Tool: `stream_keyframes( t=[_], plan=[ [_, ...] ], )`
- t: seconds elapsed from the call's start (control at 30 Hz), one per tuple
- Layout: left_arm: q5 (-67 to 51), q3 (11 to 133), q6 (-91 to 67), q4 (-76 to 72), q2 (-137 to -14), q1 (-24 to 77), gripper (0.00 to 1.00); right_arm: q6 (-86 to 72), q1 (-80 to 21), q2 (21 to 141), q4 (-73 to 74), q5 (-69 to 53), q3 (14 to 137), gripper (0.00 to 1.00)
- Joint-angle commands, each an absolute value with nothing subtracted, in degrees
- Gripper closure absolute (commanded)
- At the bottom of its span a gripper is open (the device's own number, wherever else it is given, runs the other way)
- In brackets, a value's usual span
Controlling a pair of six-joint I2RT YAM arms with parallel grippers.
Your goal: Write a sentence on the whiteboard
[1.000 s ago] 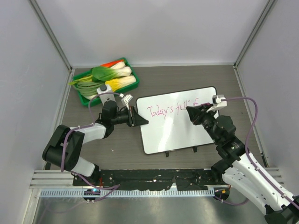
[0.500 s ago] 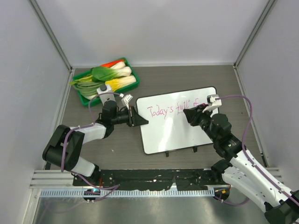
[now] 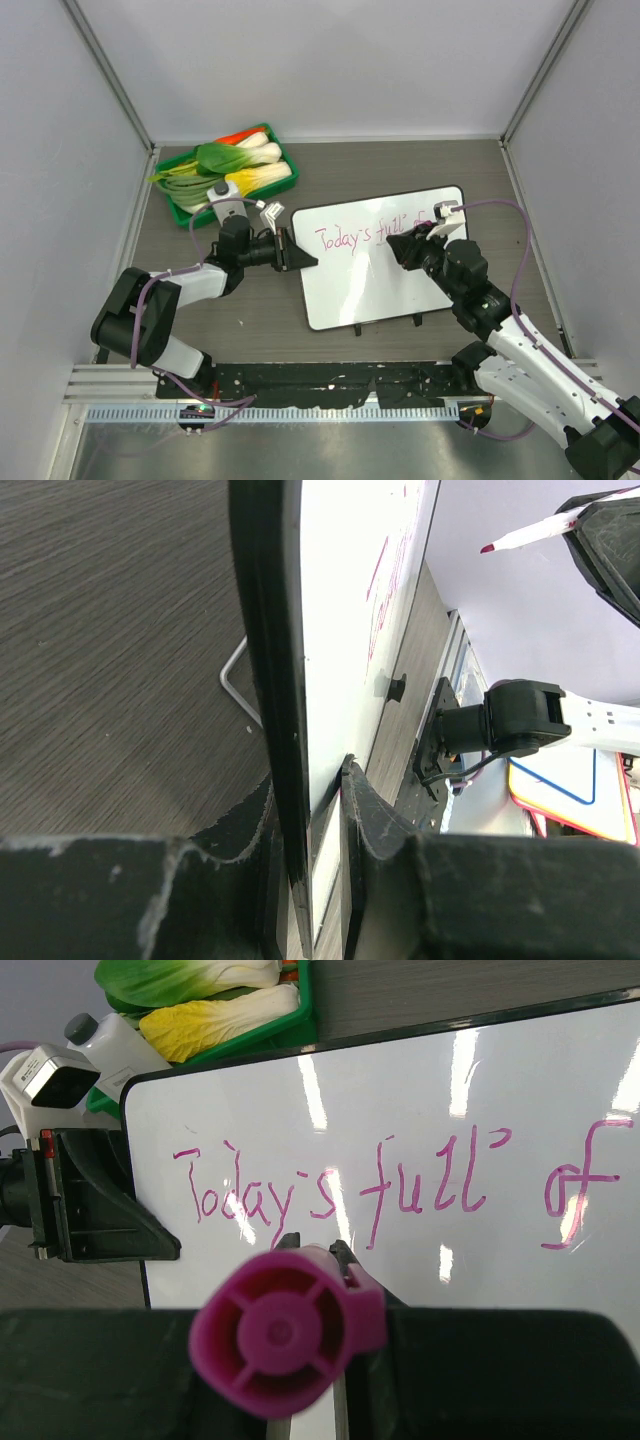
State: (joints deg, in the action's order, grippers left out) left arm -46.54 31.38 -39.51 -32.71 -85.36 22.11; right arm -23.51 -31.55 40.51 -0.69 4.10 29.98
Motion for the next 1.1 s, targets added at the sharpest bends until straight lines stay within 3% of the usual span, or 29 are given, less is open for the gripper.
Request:
stream_keyframes(
  t=[0.0, 0.4, 0.83, 1.07],
  plan=[
    [-35.0, 30.0, -29.0, -25.5, -87.3, 22.1, 1.00, -21.9, -32.0, 39.6, -4.6, 4.2, 30.4, 0.99],
    [-36.1, 30.5, -29.9, -26.8, -88.9, 22.1, 1.00, -24.1, -32.0, 33.5, -0.6, 6.4, 30.9, 0.98],
    [-36.4, 30.9, -29.8, -26.5, -89.6, 22.1, 1.00, -22.7, -32.9, 38.3, 0.4, 2.7, 31.6, 0.99],
    [-36.7, 31.5, -29.5, -26.0, -90.2, 22.1, 1.00, -23.2, -39.5, 41.2, -3.2, 7.4, 30.7, 0.98]
  ],
)
